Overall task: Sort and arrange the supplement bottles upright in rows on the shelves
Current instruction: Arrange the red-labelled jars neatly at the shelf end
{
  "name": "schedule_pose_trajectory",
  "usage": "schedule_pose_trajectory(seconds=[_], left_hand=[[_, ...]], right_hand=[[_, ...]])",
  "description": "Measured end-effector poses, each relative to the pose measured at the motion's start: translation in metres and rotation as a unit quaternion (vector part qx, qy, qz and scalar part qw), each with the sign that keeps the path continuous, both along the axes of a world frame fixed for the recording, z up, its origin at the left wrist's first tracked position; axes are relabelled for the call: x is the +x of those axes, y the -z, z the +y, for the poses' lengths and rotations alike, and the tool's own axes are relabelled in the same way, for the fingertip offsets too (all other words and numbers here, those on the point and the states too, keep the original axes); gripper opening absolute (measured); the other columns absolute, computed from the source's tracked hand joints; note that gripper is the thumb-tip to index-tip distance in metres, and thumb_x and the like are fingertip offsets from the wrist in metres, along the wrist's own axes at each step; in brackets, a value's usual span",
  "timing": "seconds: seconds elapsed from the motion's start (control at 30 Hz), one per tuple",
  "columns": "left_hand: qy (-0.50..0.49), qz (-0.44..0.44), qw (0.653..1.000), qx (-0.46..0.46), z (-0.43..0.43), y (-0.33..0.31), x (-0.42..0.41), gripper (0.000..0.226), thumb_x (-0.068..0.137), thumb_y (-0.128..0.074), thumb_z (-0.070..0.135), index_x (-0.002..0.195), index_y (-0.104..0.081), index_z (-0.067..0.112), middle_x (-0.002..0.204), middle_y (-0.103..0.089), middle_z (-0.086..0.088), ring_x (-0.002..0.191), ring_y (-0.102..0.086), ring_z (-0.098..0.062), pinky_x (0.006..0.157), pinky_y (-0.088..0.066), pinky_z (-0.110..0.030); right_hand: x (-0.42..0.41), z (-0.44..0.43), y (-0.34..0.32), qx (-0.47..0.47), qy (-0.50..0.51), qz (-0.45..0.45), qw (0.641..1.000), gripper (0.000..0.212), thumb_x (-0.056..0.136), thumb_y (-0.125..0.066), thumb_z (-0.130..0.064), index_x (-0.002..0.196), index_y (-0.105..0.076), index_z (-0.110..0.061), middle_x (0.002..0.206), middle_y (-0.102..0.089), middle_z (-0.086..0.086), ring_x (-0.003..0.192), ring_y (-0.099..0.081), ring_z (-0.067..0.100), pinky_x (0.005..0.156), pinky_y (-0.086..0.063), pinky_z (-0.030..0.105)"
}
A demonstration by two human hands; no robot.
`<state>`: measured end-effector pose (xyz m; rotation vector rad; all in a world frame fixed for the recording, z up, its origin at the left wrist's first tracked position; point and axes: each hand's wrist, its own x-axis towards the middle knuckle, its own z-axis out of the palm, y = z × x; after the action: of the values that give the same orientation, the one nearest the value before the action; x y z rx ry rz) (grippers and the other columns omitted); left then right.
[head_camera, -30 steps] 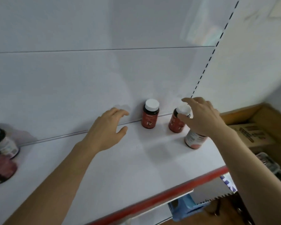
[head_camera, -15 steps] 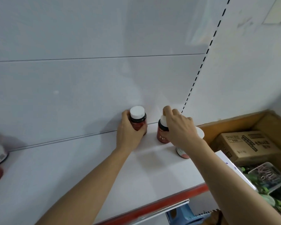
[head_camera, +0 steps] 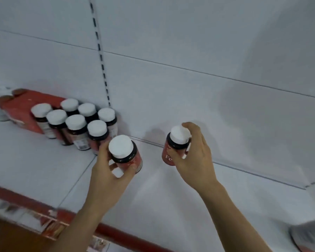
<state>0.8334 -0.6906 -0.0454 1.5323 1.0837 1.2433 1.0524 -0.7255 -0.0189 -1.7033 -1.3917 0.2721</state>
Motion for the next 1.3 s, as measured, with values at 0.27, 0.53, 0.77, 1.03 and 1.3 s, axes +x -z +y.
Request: schedule_pose_trajectory(seconds=[0.27,0.53,0.77,1.03,1.3], left_hand=[[-0.052,0.035,0.997,-0.035,0.013,0.009,-0.084,0.069,0.069,-0.081,0.025,0.127,-0.049,0.044,0.123,-0.061,0.027,0.115,-0.06,-0.001,0.091,-0.054,-0.024],[0.041,0.087,0.995,-0.028,0.048,0.002,-0.106,0.071,0.074,-0.087,0.025,0.132,-0.05,0.043,0.13,-0.059,0.023,0.123,-0.056,-0.001,0.095,-0.053,-0.029],[0.27,0.175,0.946,0.046,0.072,-0.028,-0.098,0.087,0.079,-0.086,0.033,0.15,-0.035,0.041,0.145,-0.049,0.025,0.137,-0.045,0.0,0.108,-0.045,-0.026],[0.17,0.328,0.89,0.266,0.166,-0.067,-0.107,0.049,0.1,-0.046,0.039,0.145,-0.049,0.02,0.145,-0.051,0.005,0.134,-0.045,-0.013,0.11,-0.04,-0.036],[0.21,0.508,0.803,0.231,0.193,-0.037,-0.098,0.056,0.099,-0.021,0.036,0.152,-0.033,0.027,0.162,-0.023,0.012,0.148,-0.022,-0.012,0.118,-0.017,-0.052]], right_hand=[[-0.109,0.119,0.029,0.0,-0.058,-0.025,0.998,0.053,0.082,-0.076,-0.013,0.122,-0.043,-0.021,0.122,-0.051,0.003,0.103,-0.052,0.028,0.083,-0.048,0.041],[-0.137,0.074,0.027,0.027,-0.092,0.061,0.994,0.077,0.073,-0.064,0.001,0.14,-0.039,-0.028,0.143,-0.04,-0.006,0.134,-0.039,0.005,0.108,-0.039,0.02],[-0.15,0.047,0.037,-0.021,-0.13,0.143,0.981,0.08,0.075,-0.086,-0.014,0.141,-0.044,-0.034,0.131,-0.06,-0.015,0.123,-0.058,0.015,0.097,-0.051,0.033],[-0.165,0.086,0.057,-0.024,0.08,0.137,0.987,0.072,0.072,-0.088,-0.022,0.118,-0.046,-0.058,0.118,-0.059,-0.033,0.113,-0.055,-0.003,0.096,-0.05,0.033],[-0.163,0.085,0.064,-0.06,0.072,0.163,0.982,0.088,0.071,-0.087,-0.026,0.147,-0.042,-0.034,0.129,-0.06,-0.023,0.115,-0.058,-0.003,0.09,-0.057,0.037]])
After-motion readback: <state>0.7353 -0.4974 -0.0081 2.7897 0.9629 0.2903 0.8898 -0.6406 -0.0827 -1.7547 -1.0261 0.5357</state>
